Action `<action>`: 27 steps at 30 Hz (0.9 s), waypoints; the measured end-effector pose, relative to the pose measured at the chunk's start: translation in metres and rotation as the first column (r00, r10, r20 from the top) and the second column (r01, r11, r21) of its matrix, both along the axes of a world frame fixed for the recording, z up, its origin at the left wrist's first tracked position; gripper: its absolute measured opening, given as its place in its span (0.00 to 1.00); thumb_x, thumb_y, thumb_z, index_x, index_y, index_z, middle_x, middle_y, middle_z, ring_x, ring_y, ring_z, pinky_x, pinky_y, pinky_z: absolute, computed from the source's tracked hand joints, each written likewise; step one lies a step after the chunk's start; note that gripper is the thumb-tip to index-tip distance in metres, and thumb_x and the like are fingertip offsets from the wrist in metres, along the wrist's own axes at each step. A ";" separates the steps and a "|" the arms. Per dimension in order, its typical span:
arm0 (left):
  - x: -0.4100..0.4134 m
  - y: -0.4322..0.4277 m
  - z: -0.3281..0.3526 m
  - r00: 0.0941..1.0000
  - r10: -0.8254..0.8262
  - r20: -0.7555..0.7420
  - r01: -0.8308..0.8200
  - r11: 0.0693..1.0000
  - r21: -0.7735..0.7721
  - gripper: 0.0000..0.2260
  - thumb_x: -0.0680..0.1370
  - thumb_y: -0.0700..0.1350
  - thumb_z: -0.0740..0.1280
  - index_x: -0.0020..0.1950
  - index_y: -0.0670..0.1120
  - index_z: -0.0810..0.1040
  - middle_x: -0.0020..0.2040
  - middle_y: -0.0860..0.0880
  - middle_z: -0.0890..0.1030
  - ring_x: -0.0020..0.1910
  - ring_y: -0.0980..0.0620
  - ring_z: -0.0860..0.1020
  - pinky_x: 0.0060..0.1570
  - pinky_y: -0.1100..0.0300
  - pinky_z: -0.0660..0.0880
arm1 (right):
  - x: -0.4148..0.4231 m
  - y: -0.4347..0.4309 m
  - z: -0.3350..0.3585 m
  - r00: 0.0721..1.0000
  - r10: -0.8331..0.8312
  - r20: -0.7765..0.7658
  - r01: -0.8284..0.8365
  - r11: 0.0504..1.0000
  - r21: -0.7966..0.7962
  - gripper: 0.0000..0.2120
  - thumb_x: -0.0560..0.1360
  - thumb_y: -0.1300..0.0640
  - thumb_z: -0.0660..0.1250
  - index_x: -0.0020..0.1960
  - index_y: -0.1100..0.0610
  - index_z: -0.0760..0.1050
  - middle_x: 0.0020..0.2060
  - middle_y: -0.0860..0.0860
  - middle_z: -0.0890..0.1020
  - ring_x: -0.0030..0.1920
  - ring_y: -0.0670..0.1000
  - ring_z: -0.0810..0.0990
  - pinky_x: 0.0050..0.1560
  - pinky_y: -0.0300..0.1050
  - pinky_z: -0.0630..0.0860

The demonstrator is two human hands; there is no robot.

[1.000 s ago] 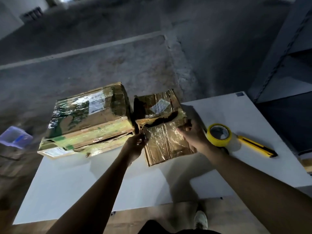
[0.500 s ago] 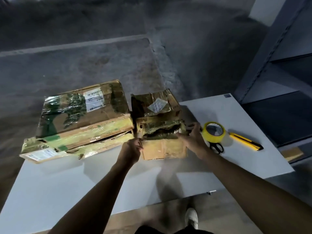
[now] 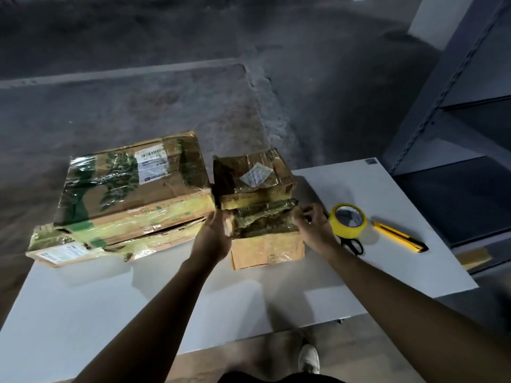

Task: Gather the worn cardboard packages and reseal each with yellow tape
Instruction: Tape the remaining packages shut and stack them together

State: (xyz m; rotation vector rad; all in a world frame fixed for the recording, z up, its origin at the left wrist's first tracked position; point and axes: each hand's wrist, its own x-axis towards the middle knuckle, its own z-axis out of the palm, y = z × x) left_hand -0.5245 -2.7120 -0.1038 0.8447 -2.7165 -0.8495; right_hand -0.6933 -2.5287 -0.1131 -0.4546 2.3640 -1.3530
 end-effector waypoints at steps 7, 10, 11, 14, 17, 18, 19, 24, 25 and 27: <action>-0.060 0.032 0.018 0.944 -0.280 0.177 0.312 0.929 -0.198 0.27 0.81 0.57 0.62 0.78 0.51 0.62 0.76 0.47 0.64 0.73 0.46 0.64 0.72 0.44 0.63 | -0.007 0.002 0.000 0.996 0.074 -0.046 -0.073 0.997 0.025 0.13 0.81 0.50 0.64 0.54 0.61 0.76 0.46 0.57 0.81 0.45 0.54 0.79 0.41 0.41 0.70; -0.080 0.036 0.012 0.930 -0.268 0.250 0.327 0.915 -0.237 0.23 0.82 0.53 0.61 0.77 0.54 0.63 0.76 0.49 0.65 0.75 0.46 0.64 0.71 0.45 0.61 | -0.008 0.005 0.001 0.992 0.108 -0.071 -0.107 0.994 0.015 0.07 0.80 0.57 0.67 0.47 0.61 0.77 0.38 0.55 0.79 0.39 0.53 0.78 0.38 0.41 0.68; -0.085 0.035 0.010 0.929 -0.263 0.258 0.327 0.912 -0.248 0.21 0.83 0.52 0.60 0.76 0.55 0.65 0.75 0.49 0.67 0.73 0.46 0.66 0.70 0.45 0.63 | -0.009 0.007 0.001 0.992 0.107 -0.065 -0.107 0.994 0.005 0.06 0.79 0.58 0.67 0.45 0.59 0.77 0.38 0.54 0.78 0.39 0.52 0.77 0.39 0.41 0.68; -0.090 0.037 0.007 0.930 -0.268 0.253 0.336 0.897 -0.286 0.17 0.83 0.46 0.60 0.72 0.51 0.70 0.68 0.47 0.76 0.62 0.44 0.77 0.60 0.47 0.75 | -0.015 0.011 0.008 0.990 0.139 0.008 -0.140 0.989 0.040 0.06 0.81 0.56 0.65 0.46 0.55 0.72 0.39 0.52 0.76 0.42 0.51 0.75 0.42 0.39 0.66; -0.087 0.039 0.006 0.944 -0.219 0.245 0.284 0.920 -0.272 0.17 0.82 0.40 0.60 0.71 0.45 0.69 0.62 0.42 0.78 0.57 0.42 0.80 0.52 0.49 0.78 | -0.015 0.009 0.007 0.987 0.135 0.088 -0.143 0.986 0.083 0.09 0.82 0.55 0.63 0.43 0.56 0.70 0.38 0.51 0.74 0.43 0.52 0.74 0.39 0.39 0.64; -0.087 0.038 0.006 0.951 -0.201 0.234 0.259 0.932 -0.254 0.18 0.82 0.40 0.60 0.72 0.45 0.68 0.62 0.41 0.78 0.56 0.41 0.80 0.52 0.50 0.78 | -0.015 0.007 0.006 0.988 0.127 0.084 -0.133 0.987 0.084 0.13 0.81 0.56 0.63 0.39 0.56 0.70 0.36 0.52 0.74 0.42 0.52 0.74 0.35 0.41 0.63; -0.086 0.037 0.006 0.956 -0.192 0.221 0.243 0.941 -0.234 0.18 0.82 0.40 0.59 0.72 0.45 0.68 0.62 0.40 0.78 0.56 0.41 0.80 0.51 0.50 0.78 | -0.015 0.005 0.005 0.989 0.117 0.091 -0.124 0.989 0.078 0.15 0.81 0.56 0.63 0.36 0.55 0.68 0.34 0.51 0.73 0.40 0.53 0.74 0.32 0.42 0.63; -0.087 0.047 0.009 0.974 -0.110 0.199 0.148 0.971 -0.188 0.12 0.82 0.39 0.59 0.66 0.41 0.68 0.57 0.39 0.80 0.51 0.41 0.81 0.41 0.53 0.77 | -0.021 0.000 0.008 0.972 0.173 0.158 -0.186 0.980 0.074 0.15 0.80 0.60 0.62 0.34 0.57 0.68 0.30 0.50 0.70 0.31 0.47 0.69 0.27 0.39 0.60; -0.086 0.049 0.010 0.976 -0.095 0.196 0.134 0.971 -0.198 0.11 0.82 0.40 0.59 0.65 0.41 0.68 0.56 0.40 0.80 0.50 0.41 0.81 0.40 0.55 0.75 | -0.021 0.000 0.010 0.972 0.170 0.163 -0.183 0.981 0.068 0.13 0.80 0.60 0.62 0.36 0.57 0.69 0.31 0.50 0.70 0.31 0.47 0.69 0.28 0.40 0.60; -0.085 0.051 0.010 0.978 -0.100 0.181 0.139 0.966 -0.218 0.11 0.83 0.42 0.59 0.64 0.41 0.69 0.55 0.41 0.80 0.50 0.42 0.81 0.39 0.57 0.72 | -0.021 -0.003 0.011 0.972 0.146 0.184 -0.157 0.986 0.047 0.09 0.80 0.58 0.62 0.42 0.58 0.74 0.32 0.50 0.72 0.32 0.46 0.70 0.29 0.39 0.62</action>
